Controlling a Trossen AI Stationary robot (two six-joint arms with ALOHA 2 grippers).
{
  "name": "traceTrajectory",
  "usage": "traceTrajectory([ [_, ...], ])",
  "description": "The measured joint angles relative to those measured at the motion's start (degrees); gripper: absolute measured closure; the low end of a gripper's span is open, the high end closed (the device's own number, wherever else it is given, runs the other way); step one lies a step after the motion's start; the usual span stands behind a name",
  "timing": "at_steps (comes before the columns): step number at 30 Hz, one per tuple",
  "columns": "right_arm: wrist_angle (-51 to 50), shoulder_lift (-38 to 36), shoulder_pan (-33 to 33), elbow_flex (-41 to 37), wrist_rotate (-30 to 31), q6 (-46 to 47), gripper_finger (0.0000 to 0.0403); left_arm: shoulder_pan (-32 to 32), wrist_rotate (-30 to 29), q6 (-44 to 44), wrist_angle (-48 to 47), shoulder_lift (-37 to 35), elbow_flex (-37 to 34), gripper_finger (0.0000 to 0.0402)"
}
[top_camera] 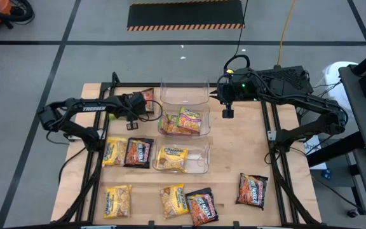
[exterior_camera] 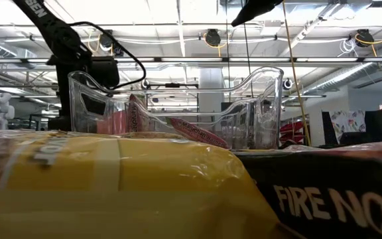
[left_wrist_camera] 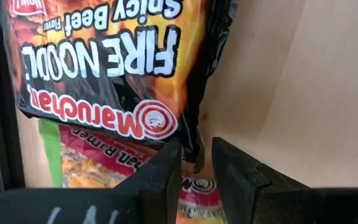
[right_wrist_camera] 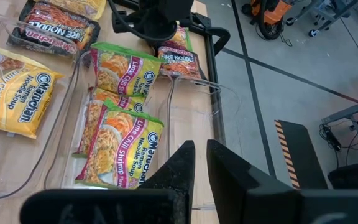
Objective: Sort Maruchan noodles
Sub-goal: Put the black noodle pack into the top transparent bin
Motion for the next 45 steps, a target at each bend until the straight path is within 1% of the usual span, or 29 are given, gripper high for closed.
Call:
traceTrajectory([
  [14, 0.0, 0.0, 0.0, 0.0, 0.0, 0.1, 0.0367, 0.0, 0.0, -0.5, -0.3, 2.9, 0.0, 0.0304],
  [27, 0.0, 0.0, 0.0, 0.0, 0.0, 0.2, 0.0367, 0.1, 0.1, -0.7, -0.4, 3.0, 0.0, 0.0304],
  [36, 0.0, 0.0, 0.0, 0.0, 0.0, 0.2, 0.0367, 2.4, 0.2, -2.3, -0.5, 3.0, 0.0, 0.0305],
  [41, 0.0, 0.0, 0.0, 0.0, 0.0, 0.2, 0.0367, 2.9, 1.8, -2.9, -0.5, 3.0, 0.0, 0.0305],
  [43, 0.0, 0.0, 0.0, 0.0, 0.0, 0.2, 0.0367, 3.0, 2.3, -3.2, -0.5, 3.0, 0.0, 0.0309],
  [45, 0.0, 0.0, 0.0, 0.0, 0.0, 0.2, 0.0367, 3.0, 3.0, -3.2, -0.6, 3.0, 0.0, 0.0322],
])
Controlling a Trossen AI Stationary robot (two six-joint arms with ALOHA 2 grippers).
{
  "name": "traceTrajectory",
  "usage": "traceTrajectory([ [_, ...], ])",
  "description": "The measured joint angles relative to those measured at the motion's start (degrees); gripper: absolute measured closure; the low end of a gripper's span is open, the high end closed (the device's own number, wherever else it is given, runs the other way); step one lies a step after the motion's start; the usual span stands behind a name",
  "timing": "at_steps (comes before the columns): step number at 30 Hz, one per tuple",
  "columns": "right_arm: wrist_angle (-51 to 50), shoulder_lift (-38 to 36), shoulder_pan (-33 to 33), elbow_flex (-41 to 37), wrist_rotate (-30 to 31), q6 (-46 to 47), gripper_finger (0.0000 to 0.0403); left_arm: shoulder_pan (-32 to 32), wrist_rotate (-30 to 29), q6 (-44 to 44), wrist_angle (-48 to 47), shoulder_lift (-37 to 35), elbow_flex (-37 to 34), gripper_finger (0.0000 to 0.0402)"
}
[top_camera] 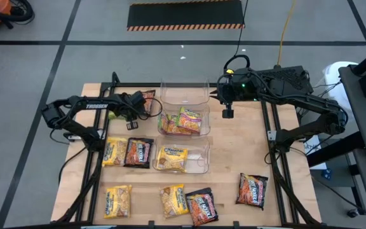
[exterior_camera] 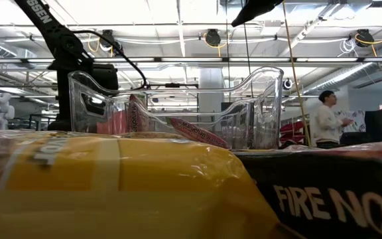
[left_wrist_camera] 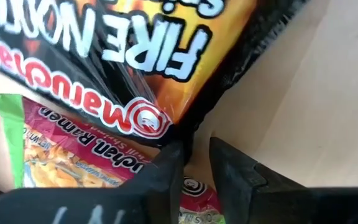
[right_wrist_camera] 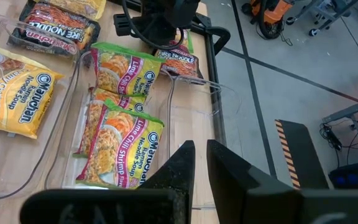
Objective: Sort Maruchan noodles
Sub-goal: Put the black noodle pack into the top transparent bin
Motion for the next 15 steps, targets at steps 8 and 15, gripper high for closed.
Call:
traceTrajectory([
  [8, 0.0, 0.0, 0.0, 0.0, 0.0, 0.0, 0.0367, -0.1, 1.0, -2.0, 0.0, 0.0, 0.0, 0.0395],
  [15, 0.0, 0.0, 0.0, 0.0, 0.0, -0.1, 0.0367, -0.1, 1.0, -6.2, -0.5, 0.0, 0.0, 0.0398],
])
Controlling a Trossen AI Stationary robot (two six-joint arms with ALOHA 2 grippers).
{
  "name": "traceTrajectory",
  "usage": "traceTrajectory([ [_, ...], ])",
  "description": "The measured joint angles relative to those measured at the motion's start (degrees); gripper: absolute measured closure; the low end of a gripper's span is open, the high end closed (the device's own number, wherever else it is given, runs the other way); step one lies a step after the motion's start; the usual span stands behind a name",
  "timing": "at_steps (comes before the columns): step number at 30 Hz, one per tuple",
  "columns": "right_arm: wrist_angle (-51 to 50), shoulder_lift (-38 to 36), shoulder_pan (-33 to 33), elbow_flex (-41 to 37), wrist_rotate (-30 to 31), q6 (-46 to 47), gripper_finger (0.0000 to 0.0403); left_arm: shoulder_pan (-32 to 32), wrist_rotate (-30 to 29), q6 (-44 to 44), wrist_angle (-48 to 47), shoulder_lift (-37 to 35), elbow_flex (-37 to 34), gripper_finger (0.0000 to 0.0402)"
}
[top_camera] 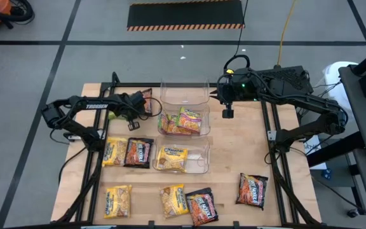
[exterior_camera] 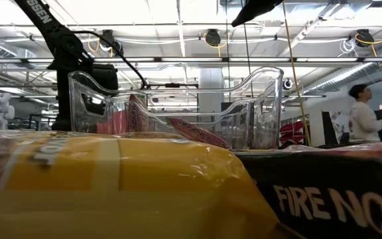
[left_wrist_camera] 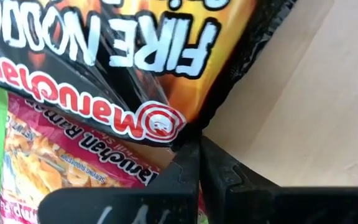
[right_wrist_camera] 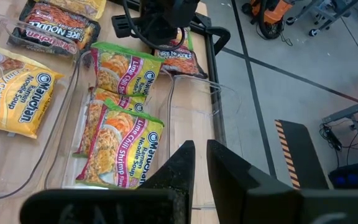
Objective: Sort Maruchan noodles
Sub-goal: Put the black noodle pack into the top transparent bin
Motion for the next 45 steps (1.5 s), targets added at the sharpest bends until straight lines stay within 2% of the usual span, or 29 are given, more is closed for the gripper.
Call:
traceTrajectory([
  [5, 0.0, 0.0, 0.0, 0.0, 0.0, -0.1, 0.0367, 0.0, 1.1, -1.8, -5.4, 0.0, 1.4, 0.0399],
  [18, 0.0, 0.0, 0.0, 0.0, 0.0, 0.3, 0.0367, 0.0, 4.5, -1.9, -17.3, 0.0, 10.3, 0.0400],
  [29, 0.0, 0.0, 0.0, 0.0, -0.4, 0.5, 0.0367, 0.0, 3.2, -1.2, -27.2, 0.0, 20.9, 0.0401],
  [38, 0.1, 0.0, 0.0, 0.0, -0.5, 0.5, 0.0367, 0.0, -1.7, 0.5, -36.8, 0.0, 30.8, 0.0401],
  [45, 2.1, 0.0, 0.0, -2.1, -0.5, 2.5, 0.0367, 0.0, -3.2, 0.8, -39.7, 0.0, 35.4, 0.0401],
])
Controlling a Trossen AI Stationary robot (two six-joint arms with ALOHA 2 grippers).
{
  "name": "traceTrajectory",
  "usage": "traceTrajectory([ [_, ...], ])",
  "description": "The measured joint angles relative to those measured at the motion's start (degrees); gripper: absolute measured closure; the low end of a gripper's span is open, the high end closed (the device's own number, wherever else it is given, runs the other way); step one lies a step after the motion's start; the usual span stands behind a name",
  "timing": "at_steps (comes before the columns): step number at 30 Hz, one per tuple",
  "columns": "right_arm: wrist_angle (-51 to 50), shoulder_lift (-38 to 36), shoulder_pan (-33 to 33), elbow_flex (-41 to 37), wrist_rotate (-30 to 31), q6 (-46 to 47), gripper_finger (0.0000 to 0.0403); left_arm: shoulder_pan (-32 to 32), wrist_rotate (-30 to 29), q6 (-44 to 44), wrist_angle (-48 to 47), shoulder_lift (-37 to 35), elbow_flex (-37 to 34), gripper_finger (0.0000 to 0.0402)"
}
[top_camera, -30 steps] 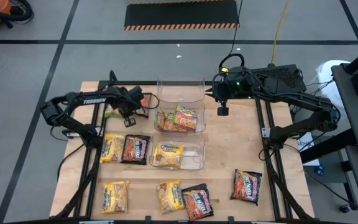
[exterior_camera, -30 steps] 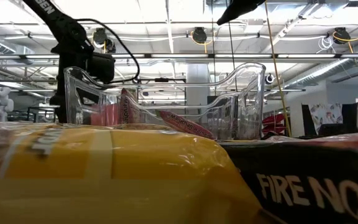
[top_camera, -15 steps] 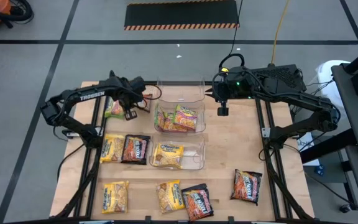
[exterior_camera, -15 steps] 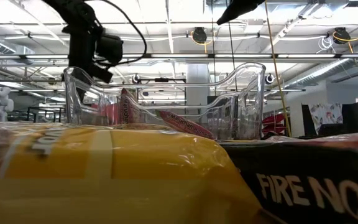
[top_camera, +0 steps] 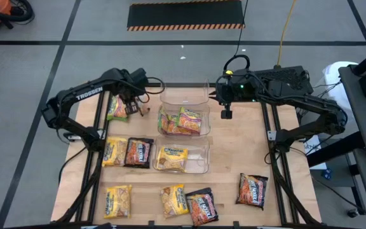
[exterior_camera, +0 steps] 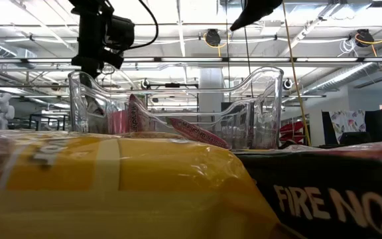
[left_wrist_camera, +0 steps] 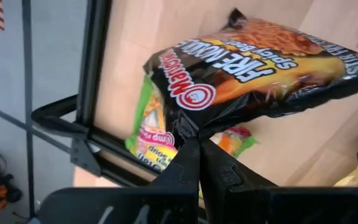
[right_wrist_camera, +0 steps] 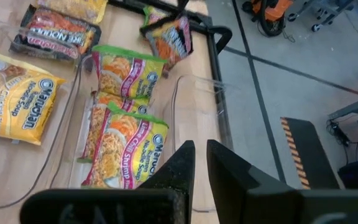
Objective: Sort Maruchan noodles
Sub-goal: Put the black noodle pack into the top transparent bin
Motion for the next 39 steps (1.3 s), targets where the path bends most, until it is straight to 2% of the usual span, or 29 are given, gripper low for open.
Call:
traceTrajectory([
  [10, 4.0, 0.0, 0.0, -5.4, -0.1, 0.1, 0.0367, 0.0, -2.0, 0.0, -1.0, 0.0, 3.3, 0.0401],
  [18, 4.1, 0.0, 0.0, -5.6, -0.2, 0.1, 0.0367, 0.0, -6.6, 0.7, -2.7, 0.0, 5.3, 0.0401],
  [29, 4.0, 0.0, 0.0, -5.6, -0.1, 1.3, 0.0367, 0.7, -10.0, 2.4, -3.4, 0.0, 8.9, 0.0401],
  [39, 4.0, 0.0, 0.0, -5.7, 0.0, 1.3, 0.0367, 3.5, -10.5, 4.4, -3.1, 0.0, 18.9, 0.0401],
])
